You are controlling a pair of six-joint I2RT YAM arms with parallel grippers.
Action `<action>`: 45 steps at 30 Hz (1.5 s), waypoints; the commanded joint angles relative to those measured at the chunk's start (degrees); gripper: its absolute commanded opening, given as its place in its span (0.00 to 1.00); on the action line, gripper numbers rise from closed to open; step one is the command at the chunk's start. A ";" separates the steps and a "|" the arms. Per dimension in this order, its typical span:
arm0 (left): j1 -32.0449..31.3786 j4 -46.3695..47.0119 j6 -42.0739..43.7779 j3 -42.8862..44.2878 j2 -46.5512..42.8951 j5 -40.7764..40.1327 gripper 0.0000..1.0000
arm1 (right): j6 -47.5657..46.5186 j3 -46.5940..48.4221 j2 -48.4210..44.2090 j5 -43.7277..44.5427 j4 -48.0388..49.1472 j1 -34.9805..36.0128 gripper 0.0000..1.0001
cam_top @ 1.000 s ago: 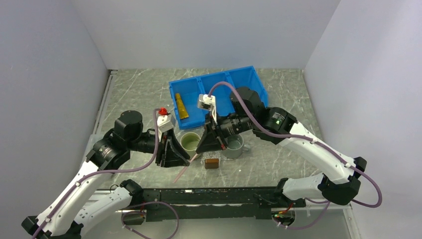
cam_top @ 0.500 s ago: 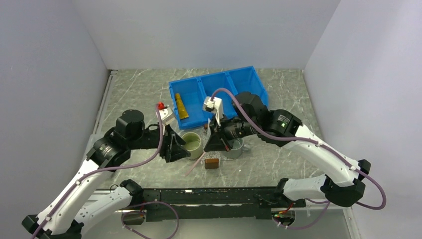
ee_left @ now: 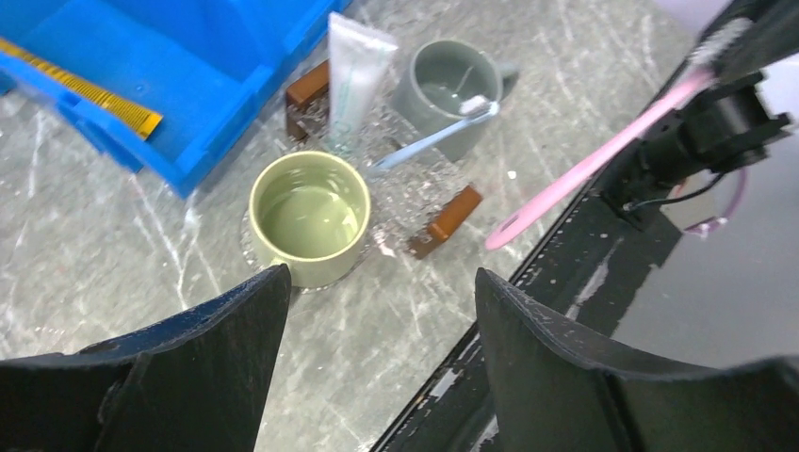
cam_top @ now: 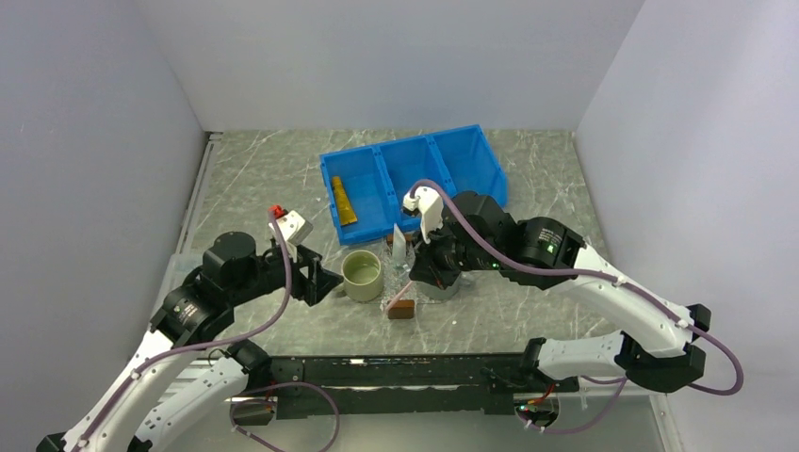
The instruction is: Prepare toiletry sets of a toothbrush and toothpaste on the tray
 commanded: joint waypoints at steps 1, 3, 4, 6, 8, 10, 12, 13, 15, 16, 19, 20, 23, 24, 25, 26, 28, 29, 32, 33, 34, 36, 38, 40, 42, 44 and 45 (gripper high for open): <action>0.00 2.46 1.18 -1.63 -1.28 -6.71 0.77 | 3.93 1.21 -0.89 10.09 -0.75 2.78 0.00; 0.03 2.43 1.09 -2.27 -1.74 -7.80 0.77 | 4.73 0.24 -1.68 12.16 -0.48 4.08 0.00; 0.05 2.15 1.26 -2.39 -1.92 -8.19 0.77 | 5.26 -0.49 -2.21 13.54 -0.20 4.65 0.00; 0.00 1.78 1.40 -2.69 -2.23 -9.04 0.77 | 6.15 -3.00 -3.89 15.29 0.98 5.51 0.00; 0.02 1.77 1.53 -2.89 -2.54 -9.22 0.78 | 7.21 -5.91 -5.82 16.07 2.73 5.76 0.00; 0.02 1.85 1.43 -3.02 -2.89 -9.47 0.78 | 8.20 -8.27 -7.35 17.01 4.11 5.86 0.00; 0.00 1.89 1.60 -3.03 -2.88 -9.54 0.78 | 9.28 -9.95 -8.22 18.25 4.86 5.96 0.00; 0.00 1.74 1.60 -2.90 -2.75 -9.68 0.78 | 9.49 -10.51 -8.53 18.80 5.28 6.00 0.00; 0.13 1.77 1.63 -2.94 -2.64 -9.73 0.78 | 9.84 -11.43 -9.04 19.57 6.20 6.05 0.00; 0.09 1.67 1.57 -2.89 -2.59 -9.70 0.78 | 9.70 -11.74 -9.10 19.73 6.76 6.11 0.00; 0.18 1.48 1.58 -2.96 -2.59 -10.05 0.78 | 9.39 -11.50 -8.31 20.56 7.45 6.44 0.00; 0.29 1.36 1.53 -2.98 -2.62 -10.18 0.78 | 9.11 -11.16 -7.89 20.69 7.62 6.61 0.00; 0.37 1.33 1.35 -3.11 -2.92 -10.45 0.78 | 8.71 -9.59 -6.37 22.13 7.05 7.52 0.00; 0.38 1.33 1.45 -3.19 -3.07 -10.45 0.78 | 8.69 -8.86 -5.72 23.00 6.55 8.08 0.00; 0.40 1.26 1.42 -3.21 -3.24 -10.74 0.78 | 8.69 -8.04 -4.86 23.83 5.88 8.68 0.00; 0.36 1.17 1.33 -3.22 -3.38 -11.05 0.78 | 8.76 -7.04 -3.88 24.73 5.19 9.48 0.00; 0.35 1.20 1.28 -3.16 -3.65 -11.59 0.78 | 8.86 -4.88 -1.03 27.23 3.32 11.84 0.00; 0.43 1.10 1.28 -3.15 -3.66 -11.86 0.78 | 8.99 -3.78 0.36 28.69 2.33 13.01 0.00; 0.44 0.90 1.12 -3.19 -3.94 -12.13 0.78 | 9.13 -0.53 4.42 32.44 0.04 15.44 0.00; 0.45 0.83 1.08 -3.23 -4.05 -12.32 0.78 | 9.13 0.29 5.71 33.23 -0.61 16.04 0.00; 0.46 0.74 1.01 -3.20 -4.19 -12.55 0.78 | 9.21 1.15 6.81 34.15 -1.19 16.53 0.00; 0.46 0.64 0.92 -3.20 -4.44 -12.95 0.78 | 9.37 2.74 9.31 35.54 -2.75 17.30 0.00; 0.46 0.63 0.87 -3.32 -4.74 -13.14 0.78 | 9.59 4.38 11.31 36.65 -4.47 17.89 0.00; 0.44 0.56 0.88 -3.37 -4.99 -13.10 0.79 | 9.72 5.87 13.14 37.65 -6.05 18.40 0.00; 0.46 0.56 0.84 -3.42 -5.05 -13.25 0.79 | 10.02 7.40 15.06 39.00 -7.65 18.88 0.00; 0.45 0.48 0.85 -3.33 -5.03 -13.26 0.79 | 9.80 8.61 16.73 39.39 -8.60 19.08 0.00; 0.44 0.46 0.95 -3.26 -4.99 -13.16 0.79 | 9.71 8.93 17.39 39.65 -8.84 19.08 0.00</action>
